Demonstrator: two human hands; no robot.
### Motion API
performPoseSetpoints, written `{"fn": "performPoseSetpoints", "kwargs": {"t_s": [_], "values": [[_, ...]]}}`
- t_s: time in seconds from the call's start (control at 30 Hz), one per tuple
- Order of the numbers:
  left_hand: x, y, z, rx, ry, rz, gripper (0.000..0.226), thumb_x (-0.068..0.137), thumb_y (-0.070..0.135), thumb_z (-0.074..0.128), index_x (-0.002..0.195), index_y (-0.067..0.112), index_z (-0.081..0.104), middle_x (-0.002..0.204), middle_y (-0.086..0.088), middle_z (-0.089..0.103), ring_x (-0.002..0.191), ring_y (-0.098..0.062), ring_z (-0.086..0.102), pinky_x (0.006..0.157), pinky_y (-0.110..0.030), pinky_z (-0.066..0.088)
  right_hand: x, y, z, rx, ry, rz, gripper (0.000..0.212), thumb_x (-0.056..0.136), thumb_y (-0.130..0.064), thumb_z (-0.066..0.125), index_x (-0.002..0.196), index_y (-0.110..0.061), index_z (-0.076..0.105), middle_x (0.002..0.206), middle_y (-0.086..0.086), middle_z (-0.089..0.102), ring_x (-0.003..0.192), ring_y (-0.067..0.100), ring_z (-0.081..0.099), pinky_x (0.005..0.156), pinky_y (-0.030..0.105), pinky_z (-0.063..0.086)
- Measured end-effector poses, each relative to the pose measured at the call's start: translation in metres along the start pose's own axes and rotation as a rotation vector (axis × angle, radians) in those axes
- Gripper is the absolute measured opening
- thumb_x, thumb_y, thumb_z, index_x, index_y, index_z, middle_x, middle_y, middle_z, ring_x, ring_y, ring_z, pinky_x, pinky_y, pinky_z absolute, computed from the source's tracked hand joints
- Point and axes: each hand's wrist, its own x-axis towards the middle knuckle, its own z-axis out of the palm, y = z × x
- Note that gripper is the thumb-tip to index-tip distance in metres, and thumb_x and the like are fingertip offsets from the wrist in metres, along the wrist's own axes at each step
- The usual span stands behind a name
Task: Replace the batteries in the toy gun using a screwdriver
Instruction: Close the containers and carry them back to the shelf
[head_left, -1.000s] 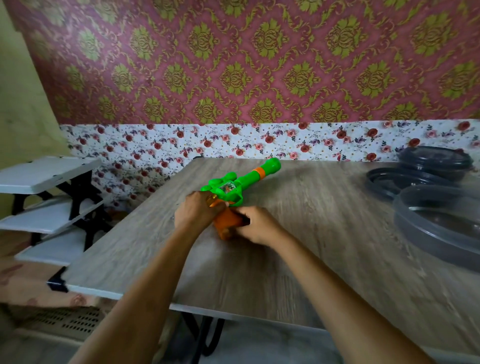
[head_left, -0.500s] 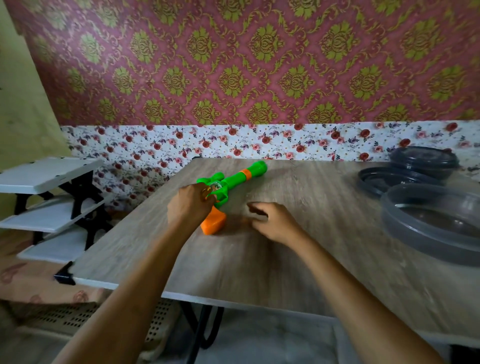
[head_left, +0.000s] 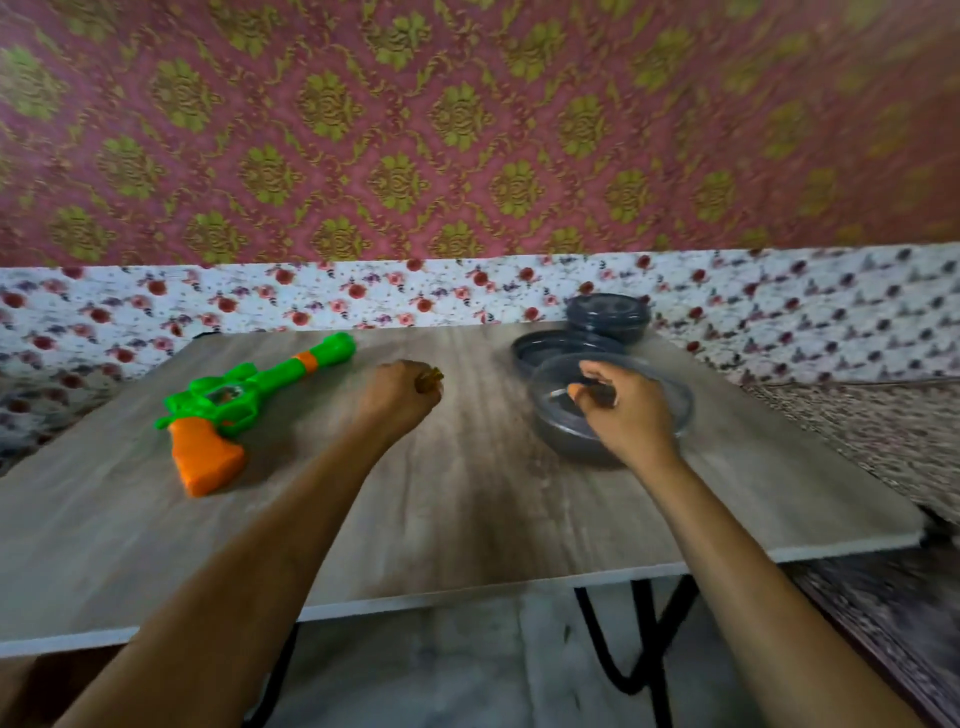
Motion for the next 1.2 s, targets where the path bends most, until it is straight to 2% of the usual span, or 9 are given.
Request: {"fn": "performPoseSetpoints", "kwargs": {"t_s": [0.13, 0.23, 0.37, 0.57, 0.8, 0.9, 1.0, 1.1, 1.2], "values": [[0.039, 0.028, 0.033, 0.062, -0.030, 0.074, 0.021, 0.093, 0.027, 0.054, 0.097, 0.011, 0.068, 0.104, -0.014, 0.068, 0.083, -0.024, 0.061, 0.071, -0.029, 0.045, 0.009, 0.036, -0.022, -0.216, 0.095, 0.121, 0.047, 0.088, -0.031, 0.058, 0.132, -0.015, 0.051, 0.130, 0.011, 0.058, 0.119, 0.028, 0.054, 0.093, 0.035, 0.045], [0.064, 0.048, 0.056, 0.160, -0.057, 0.172, 0.029, 0.095, 0.024, 0.050, 0.120, 0.018, 0.062, 0.126, -0.009, 0.059, 0.107, -0.027, 0.058, 0.086, -0.032, 0.046, 0.016, 0.061, -0.023, -0.291, 0.097, 0.234, 0.061, 0.090, -0.037, 0.053, 0.141, -0.008, 0.035, 0.145, 0.014, 0.041, 0.133, 0.029, 0.038, 0.105, 0.040, 0.037], [0.096, 0.060, 0.081, 0.217, -0.161, 0.263, 0.038, 0.097, 0.035, 0.044, 0.132, 0.021, 0.051, 0.138, -0.007, 0.050, 0.116, -0.028, 0.054, 0.094, -0.038, 0.045, 0.018, 0.077, -0.012, -0.184, 0.002, 0.386, 0.069, 0.094, -0.042, 0.043, 0.148, -0.009, 0.017, 0.152, 0.014, 0.028, 0.138, 0.031, 0.032, 0.110, 0.041, 0.031], [0.122, 0.061, 0.112, 0.236, -0.216, 0.249, 0.037, 0.094, 0.050, 0.046, 0.120, 0.026, 0.052, 0.126, -0.006, 0.058, 0.106, -0.023, 0.058, 0.092, -0.036, 0.046, 0.022, 0.081, 0.001, -0.080, 0.017, 0.376, 0.064, 0.097, -0.039, 0.038, 0.149, -0.011, 0.015, 0.155, 0.010, 0.023, 0.141, 0.026, 0.027, 0.113, 0.037, 0.024], [0.120, 0.038, 0.105, 0.314, -0.019, 0.271, 0.020, 0.097, 0.032, 0.047, 0.108, 0.022, 0.059, 0.106, -0.010, 0.066, 0.087, -0.022, 0.060, 0.081, -0.033, 0.050, 0.019, 0.081, 0.005, -0.028, 0.053, 0.326, 0.060, 0.097, -0.033, 0.040, 0.148, -0.012, 0.019, 0.153, 0.008, 0.028, 0.139, 0.025, 0.030, 0.113, 0.036, 0.024], [0.114, 0.026, 0.078, 0.235, 0.107, 0.217, 0.023, 0.097, 0.028, 0.049, 0.113, 0.017, 0.059, 0.102, -0.016, 0.067, 0.088, -0.031, 0.064, 0.076, -0.039, 0.051, 0.022, 0.075, 0.004, -0.052, 0.011, 0.353, 0.061, 0.096, -0.034, 0.043, 0.148, -0.010, 0.021, 0.152, 0.010, 0.030, 0.139, 0.026, 0.032, 0.112, 0.036, 0.026], [0.109, 0.030, 0.041, 0.150, 0.195, 0.218, 0.026, 0.096, 0.029, 0.051, 0.117, 0.014, 0.057, 0.098, -0.018, 0.067, 0.085, -0.035, 0.064, 0.069, -0.036, 0.050, 0.024, 0.065, 0.009, -0.073, -0.075, 0.312, 0.064, 0.091, -0.041, 0.048, 0.144, -0.009, 0.030, 0.144, 0.012, 0.043, 0.131, 0.028, 0.043, 0.107, 0.039, 0.038], [0.101, 0.040, 0.002, 0.015, 0.285, 0.167, 0.026, 0.094, 0.028, 0.053, 0.111, 0.009, 0.058, 0.098, -0.017, 0.066, 0.085, -0.036, 0.063, 0.072, -0.036, 0.051, 0.021, 0.050, 0.017, -0.066, -0.175, 0.290, 0.067, 0.091, -0.042, 0.048, 0.146, -0.010, 0.025, 0.148, 0.011, 0.037, 0.135, 0.027, 0.038, 0.110, 0.039, 0.035], [0.080, 0.044, -0.033, -0.178, 0.373, 0.168, 0.025, 0.093, 0.025, 0.056, 0.099, 0.001, 0.060, 0.086, -0.015, 0.060, 0.080, -0.030, 0.054, 0.071, -0.034, 0.039, 0.013, 0.037, 0.023, -0.073, -0.183, 0.272, 0.066, 0.091, -0.041, 0.048, 0.145, -0.012, 0.026, 0.146, 0.011, 0.039, 0.132, 0.028, 0.041, 0.109, 0.037, 0.036]]}}
